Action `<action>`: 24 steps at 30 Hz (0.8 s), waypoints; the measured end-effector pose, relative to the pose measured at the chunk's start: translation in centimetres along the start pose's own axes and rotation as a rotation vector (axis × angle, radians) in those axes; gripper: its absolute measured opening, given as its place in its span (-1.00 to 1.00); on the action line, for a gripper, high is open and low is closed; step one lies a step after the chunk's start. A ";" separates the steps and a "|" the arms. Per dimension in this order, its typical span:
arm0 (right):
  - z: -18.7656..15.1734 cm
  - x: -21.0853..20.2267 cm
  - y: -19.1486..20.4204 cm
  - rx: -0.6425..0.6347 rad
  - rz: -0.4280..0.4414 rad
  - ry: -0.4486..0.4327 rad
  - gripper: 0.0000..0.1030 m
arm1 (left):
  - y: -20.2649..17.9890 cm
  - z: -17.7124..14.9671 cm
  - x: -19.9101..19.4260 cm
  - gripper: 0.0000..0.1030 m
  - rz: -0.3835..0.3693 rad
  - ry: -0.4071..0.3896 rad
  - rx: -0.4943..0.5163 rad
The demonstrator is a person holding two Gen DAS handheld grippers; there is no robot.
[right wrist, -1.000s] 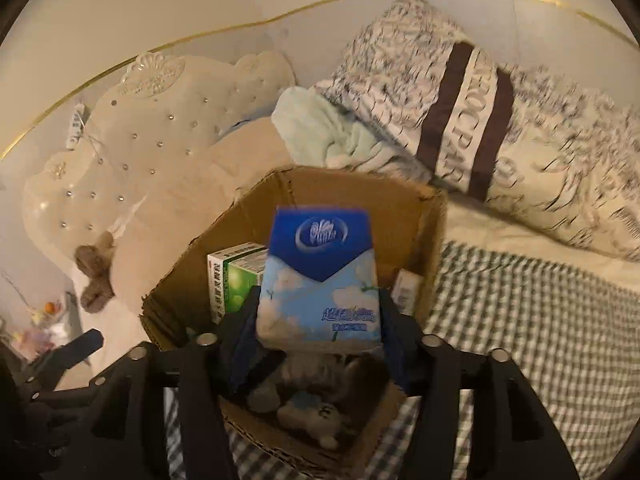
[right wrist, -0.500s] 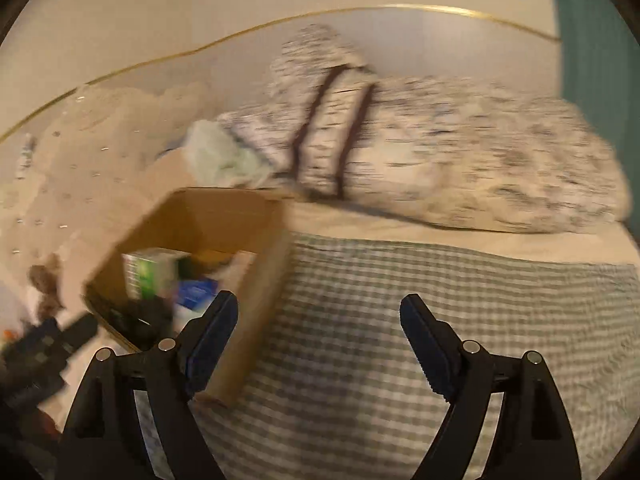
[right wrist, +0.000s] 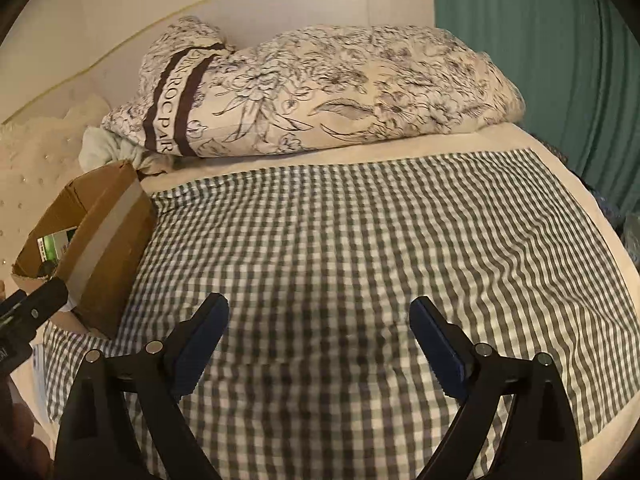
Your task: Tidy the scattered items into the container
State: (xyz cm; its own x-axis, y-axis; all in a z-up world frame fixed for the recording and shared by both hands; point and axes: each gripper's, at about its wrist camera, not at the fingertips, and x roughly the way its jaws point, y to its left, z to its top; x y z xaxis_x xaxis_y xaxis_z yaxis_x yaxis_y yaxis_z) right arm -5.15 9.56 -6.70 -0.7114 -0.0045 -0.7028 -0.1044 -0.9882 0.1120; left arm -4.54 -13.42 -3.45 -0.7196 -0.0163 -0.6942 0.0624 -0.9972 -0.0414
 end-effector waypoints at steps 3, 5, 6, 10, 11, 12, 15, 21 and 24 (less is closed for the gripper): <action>-0.1 -0.4 -0.6 0.015 0.007 -0.010 0.79 | -0.4 -0.3 0.0 1.00 0.013 0.013 0.015; -0.1 -0.6 -0.9 0.028 0.008 -0.018 0.79 | -0.6 -0.4 -0.4 1.00 0.023 0.013 0.022; 0.0 -0.6 -0.9 0.035 0.013 -0.015 0.79 | -0.6 -0.4 -0.5 1.00 0.028 0.012 0.021; 0.0 -0.9 -0.9 0.033 0.017 -0.011 0.79 | -0.1 -0.5 -0.5 1.00 0.026 0.020 0.008; 0.0 -0.9 -0.8 0.022 0.011 -0.015 0.79 | 0.0 -0.5 -0.5 1.00 0.025 0.023 0.005; -0.1 -1.0 -0.7 0.014 0.003 -0.021 0.79 | 0.1 -0.5 -0.5 1.00 0.026 0.025 0.004; -0.2 -1.3 -0.5 -0.001 -0.001 -0.029 0.79 | 0.1 -0.5 -0.2 1.00 0.034 0.039 0.005; -0.2 -1.0 -0.4 -0.007 -0.003 -0.013 0.79 | 0.2 -0.7 0.2 1.00 0.022 0.071 -0.004; -0.2 -0.9 -0.2 -0.023 0.003 -0.006 0.79 | 0.3 -0.8 0.6 1.00 0.027 0.096 -0.011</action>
State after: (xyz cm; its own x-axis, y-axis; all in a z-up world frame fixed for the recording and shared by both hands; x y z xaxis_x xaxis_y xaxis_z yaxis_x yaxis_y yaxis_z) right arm -4.35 9.76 -6.29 -0.7159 -0.0061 -0.6981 -0.0867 -0.9915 0.0975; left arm -4.44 -13.67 -4.46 -0.6477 -0.0360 -0.7611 0.0894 -0.9956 -0.0290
